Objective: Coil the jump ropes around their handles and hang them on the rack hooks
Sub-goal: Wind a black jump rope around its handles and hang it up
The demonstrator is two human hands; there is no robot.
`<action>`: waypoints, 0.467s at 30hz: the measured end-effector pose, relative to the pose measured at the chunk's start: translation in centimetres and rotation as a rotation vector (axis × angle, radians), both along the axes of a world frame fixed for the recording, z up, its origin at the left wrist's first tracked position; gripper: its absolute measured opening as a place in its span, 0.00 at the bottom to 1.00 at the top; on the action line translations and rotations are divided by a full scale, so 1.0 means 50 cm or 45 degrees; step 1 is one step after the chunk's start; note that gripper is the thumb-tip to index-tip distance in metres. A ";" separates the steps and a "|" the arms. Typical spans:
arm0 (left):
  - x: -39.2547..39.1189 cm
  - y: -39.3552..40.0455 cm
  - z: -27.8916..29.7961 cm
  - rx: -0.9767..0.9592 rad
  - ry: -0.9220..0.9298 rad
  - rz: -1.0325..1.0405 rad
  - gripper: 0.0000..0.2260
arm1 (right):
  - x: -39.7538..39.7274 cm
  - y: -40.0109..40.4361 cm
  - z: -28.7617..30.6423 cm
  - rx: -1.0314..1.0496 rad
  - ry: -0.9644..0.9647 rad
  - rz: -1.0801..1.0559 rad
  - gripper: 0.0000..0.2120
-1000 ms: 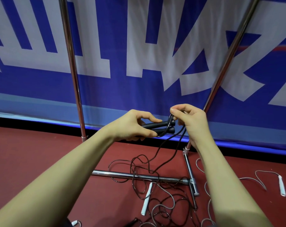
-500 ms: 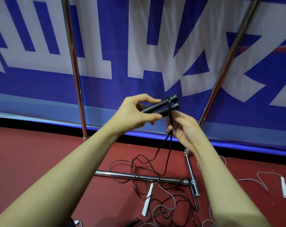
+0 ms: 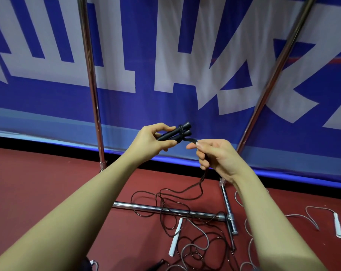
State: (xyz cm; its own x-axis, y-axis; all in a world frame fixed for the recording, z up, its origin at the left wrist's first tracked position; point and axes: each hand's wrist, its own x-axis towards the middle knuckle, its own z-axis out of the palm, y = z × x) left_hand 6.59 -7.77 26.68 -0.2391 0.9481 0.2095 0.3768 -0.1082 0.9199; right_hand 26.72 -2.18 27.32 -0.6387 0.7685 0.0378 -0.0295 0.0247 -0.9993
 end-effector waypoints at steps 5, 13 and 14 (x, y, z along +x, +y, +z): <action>-0.008 -0.001 -0.008 -0.091 0.124 -0.091 0.12 | 0.010 0.001 0.007 0.024 0.044 0.029 0.09; 0.009 -0.017 0.010 -0.365 0.205 -0.487 0.13 | 0.001 0.006 0.008 0.163 -0.050 -0.341 0.20; 0.014 -0.019 0.012 -0.372 0.192 -0.520 0.13 | 0.000 0.006 0.008 0.180 -0.077 -0.383 0.20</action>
